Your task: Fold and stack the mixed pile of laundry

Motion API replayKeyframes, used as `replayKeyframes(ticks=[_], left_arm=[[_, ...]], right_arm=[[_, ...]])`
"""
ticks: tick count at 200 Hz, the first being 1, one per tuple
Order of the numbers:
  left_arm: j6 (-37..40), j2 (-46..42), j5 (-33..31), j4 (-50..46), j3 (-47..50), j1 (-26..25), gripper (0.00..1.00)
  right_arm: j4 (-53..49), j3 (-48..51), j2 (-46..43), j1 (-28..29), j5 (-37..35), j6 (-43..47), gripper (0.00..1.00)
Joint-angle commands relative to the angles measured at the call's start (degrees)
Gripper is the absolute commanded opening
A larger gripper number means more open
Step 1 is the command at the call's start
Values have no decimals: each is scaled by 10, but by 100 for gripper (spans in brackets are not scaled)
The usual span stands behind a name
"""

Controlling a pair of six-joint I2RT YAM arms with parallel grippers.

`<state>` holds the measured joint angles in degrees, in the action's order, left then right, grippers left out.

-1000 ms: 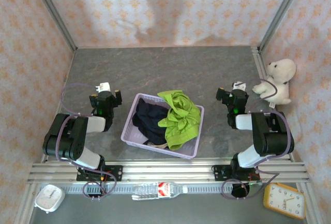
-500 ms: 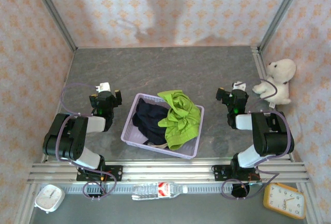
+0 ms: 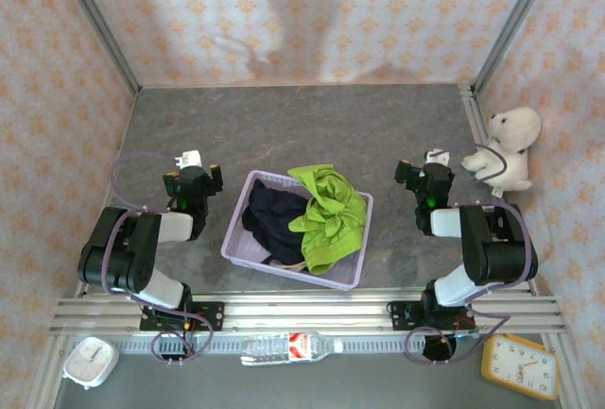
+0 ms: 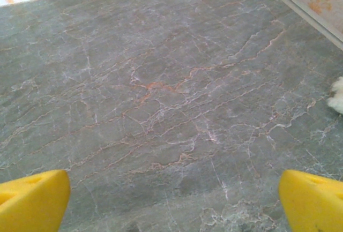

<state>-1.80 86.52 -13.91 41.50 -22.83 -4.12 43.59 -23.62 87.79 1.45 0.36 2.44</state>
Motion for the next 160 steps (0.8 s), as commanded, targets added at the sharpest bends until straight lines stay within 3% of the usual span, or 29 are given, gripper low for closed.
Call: replayKeyframes(ticks=[1, 20, 35, 55, 81, 96, 110, 138, 160], left_arm=[[7, -8, 1, 14, -13, 0, 100], [7, -9, 2, 17, -12, 0, 100], [9, -18, 5, -4, -20, 0, 100], [-3, -51, -22, -110, -67, 0, 100], [-3, -80, -6, -212, -113, 0, 100], [-36, -97, 2, -307, -156, -1, 100], [-72, -112, 26, -369, -186, -3, 100], [-160, -143, 34, -437, -214, -28, 100], [-233, -148, 59, -525, -255, -51, 100]], right_arm=[[8, -6, -5, -3, -12, 4, 99], [8, -7, -8, -3, -4, 7, 99], [-52, -33, -29, -2, 6, 14, 99], [-133, -59, -73, -2, -2, 8, 99], [-266, -103, -140, -2, -4, -19, 100], [-384, -153, -166, -2, -6, -58, 99], [-485, -201, -180, 1, 35, -67, 89], [-663, -281, -197, 20, 78, -151, 87], [-778, -331, -197, 68, 104, -213, 86]])
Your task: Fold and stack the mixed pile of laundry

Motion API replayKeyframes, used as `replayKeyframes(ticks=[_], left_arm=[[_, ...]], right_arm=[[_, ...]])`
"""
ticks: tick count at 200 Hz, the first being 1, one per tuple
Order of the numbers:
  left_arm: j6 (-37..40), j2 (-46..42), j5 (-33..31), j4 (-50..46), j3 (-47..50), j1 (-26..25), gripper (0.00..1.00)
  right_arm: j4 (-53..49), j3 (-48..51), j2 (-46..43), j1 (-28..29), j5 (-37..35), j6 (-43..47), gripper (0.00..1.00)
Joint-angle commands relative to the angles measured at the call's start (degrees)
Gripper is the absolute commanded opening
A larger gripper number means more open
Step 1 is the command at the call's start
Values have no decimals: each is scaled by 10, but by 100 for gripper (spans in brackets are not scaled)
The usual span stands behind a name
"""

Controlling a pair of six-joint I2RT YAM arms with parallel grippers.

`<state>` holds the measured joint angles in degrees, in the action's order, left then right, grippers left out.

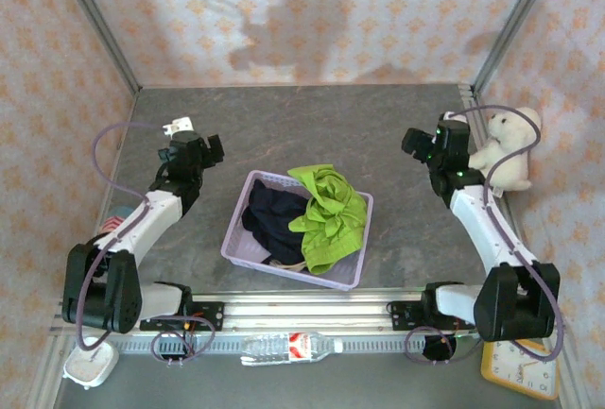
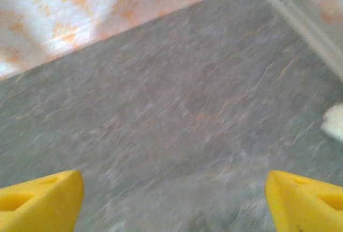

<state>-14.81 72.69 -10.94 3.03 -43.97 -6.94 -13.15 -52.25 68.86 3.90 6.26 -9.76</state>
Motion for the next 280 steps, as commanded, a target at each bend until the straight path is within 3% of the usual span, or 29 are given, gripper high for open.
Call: replayKeyframes(ticks=[1, 32, 70, 117, 168, 231, 260, 280], left_arm=[[-108, -9, 31, -145, -45, -23, 100], [-178, 13, 100, -227, -92, -53, 100], [-265, -5, 91, -255, -73, -79, 100], [-318, -23, 99, -259, -36, -87, 100], [-337, 3, 119, -264, -43, -96, 100], [-357, 32, 124, -298, -92, -107, 100], [-378, 29, 140, -319, -118, -110, 100], [-385, 23, 138, -324, -127, -115, 100]], right_arm=[[-215, -46, -7, 45, 46, -95, 86], [-281, -57, -7, 141, 65, -182, 82], [-321, -23, -25, 194, 96, -242, 72], [-275, 54, -14, 209, 122, -261, 57], [-171, 102, 20, 221, 144, -311, 51], [-173, 73, 23, 221, 84, -312, 0], [-176, 42, 22, 211, 52, -311, 0], [-171, 10, 26, 173, 43, -297, 0]])
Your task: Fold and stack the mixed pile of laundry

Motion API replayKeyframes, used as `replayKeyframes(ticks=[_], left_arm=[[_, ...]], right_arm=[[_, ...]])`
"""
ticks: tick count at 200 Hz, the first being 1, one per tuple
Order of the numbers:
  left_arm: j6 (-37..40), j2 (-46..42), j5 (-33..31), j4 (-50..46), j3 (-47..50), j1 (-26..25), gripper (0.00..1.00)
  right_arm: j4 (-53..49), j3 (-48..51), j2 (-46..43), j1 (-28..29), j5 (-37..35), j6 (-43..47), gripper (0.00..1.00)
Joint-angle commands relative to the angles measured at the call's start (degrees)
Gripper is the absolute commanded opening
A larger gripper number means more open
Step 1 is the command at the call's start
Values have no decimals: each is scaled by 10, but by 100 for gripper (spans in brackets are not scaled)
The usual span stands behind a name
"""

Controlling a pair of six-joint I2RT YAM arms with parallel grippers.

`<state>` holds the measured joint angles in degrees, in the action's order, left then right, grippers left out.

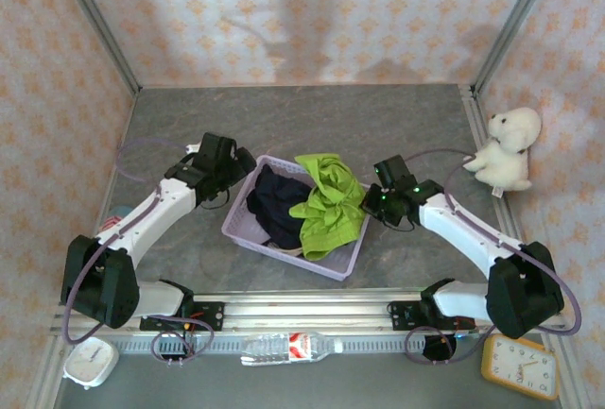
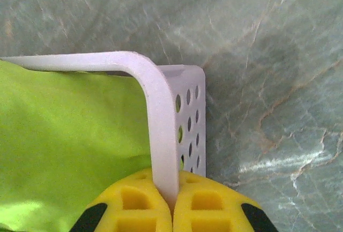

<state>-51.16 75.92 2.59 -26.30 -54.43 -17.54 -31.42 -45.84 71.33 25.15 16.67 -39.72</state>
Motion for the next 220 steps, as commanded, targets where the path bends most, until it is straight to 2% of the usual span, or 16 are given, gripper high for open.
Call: replayKeyframes(ticks=[1, 39, 67, 89, 127, 171, 178, 190, 197, 207, 220], left_arm=[[-22, -9, 2, -30, -23, -9, 100], [-12, -13, 21, -35, -29, -9, 100], [-8, -24, 29, -37, -14, -10, 100], [-6, -38, 30, -43, -2, -11, 100], [0, -65, 27, -53, 22, -11, 100], [-2, -70, 37, -48, 44, -11, 100], [-1, -66, 41, -44, 44, -11, 100], [2, -58, 49, -39, 40, -10, 100], [5, -51, 54, -38, 34, -11, 100], [11, -40, 60, -38, 24, -11, 100], [16, -26, 66, -38, 10, -11, 100]], right_arm=[[11, -56, 2, -42, -61, 3, 0], [1, -147, 45, -184, -16, 33, 0], [-16, -236, 115, -282, 39, 48, 0], [-41, -292, 163, -344, 44, 53, 0], [-30, -300, 201, -452, 38, 34, 0], [-1, -233, 182, -510, 28, 17, 0], [-4, -228, 181, -512, 28, 20, 7], [-22, -229, 180, -512, 28, 30, 37], [-32, -231, 177, -512, 28, 35, 49], [-36, -230, 167, -512, 29, 41, 59], [-40, -232, 153, -511, 39, 49, 65]])
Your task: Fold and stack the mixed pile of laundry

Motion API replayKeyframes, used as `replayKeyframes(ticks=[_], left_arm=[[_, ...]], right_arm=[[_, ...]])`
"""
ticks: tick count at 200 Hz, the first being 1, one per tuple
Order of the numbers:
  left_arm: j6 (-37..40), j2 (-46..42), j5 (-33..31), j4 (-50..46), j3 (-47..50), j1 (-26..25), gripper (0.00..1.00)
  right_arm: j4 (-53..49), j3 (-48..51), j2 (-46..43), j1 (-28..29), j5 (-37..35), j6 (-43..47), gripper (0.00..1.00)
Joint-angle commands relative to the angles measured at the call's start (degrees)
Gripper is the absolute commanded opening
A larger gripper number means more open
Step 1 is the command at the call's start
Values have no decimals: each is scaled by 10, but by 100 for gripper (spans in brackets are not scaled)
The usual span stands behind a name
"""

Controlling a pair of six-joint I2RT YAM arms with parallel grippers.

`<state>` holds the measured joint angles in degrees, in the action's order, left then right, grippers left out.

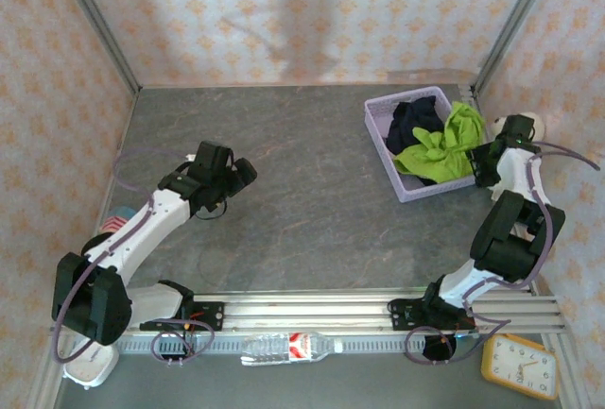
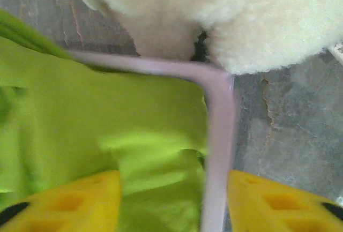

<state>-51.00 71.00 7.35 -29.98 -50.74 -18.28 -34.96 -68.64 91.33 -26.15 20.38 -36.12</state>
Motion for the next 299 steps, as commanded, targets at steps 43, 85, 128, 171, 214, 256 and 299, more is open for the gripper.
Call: replayKeyframes(ticks=[43, 85, 128, 171, 214, 256, 299], left_arm=[[9, 50, 27, 10, -46, -3, 100], [5, 67, 29, 11, -44, -3, 100], [-1, 59, 18, 5, -26, -3, 100], [-6, 61, 9, -8, -29, -3, 100], [-18, 67, 22, 18, -28, -2, 100], [-29, 79, 32, 39, -43, 1, 100], [-18, 85, 33, 18, -77, 17, 100]], right_arm=[[-31, -41, -52, 49, 24, 49, 78], [-25, -36, -2, 87, 19, 38, 78], [-16, -26, 44, 96, 22, 36, 66], [-34, -77, 57, 95, 29, 47, 2], [-43, -179, -1, 99, 71, 34, 0], [-55, -326, -33, 163, 136, 24, 0], [-66, -514, -15, 279, 158, 11, 0]])
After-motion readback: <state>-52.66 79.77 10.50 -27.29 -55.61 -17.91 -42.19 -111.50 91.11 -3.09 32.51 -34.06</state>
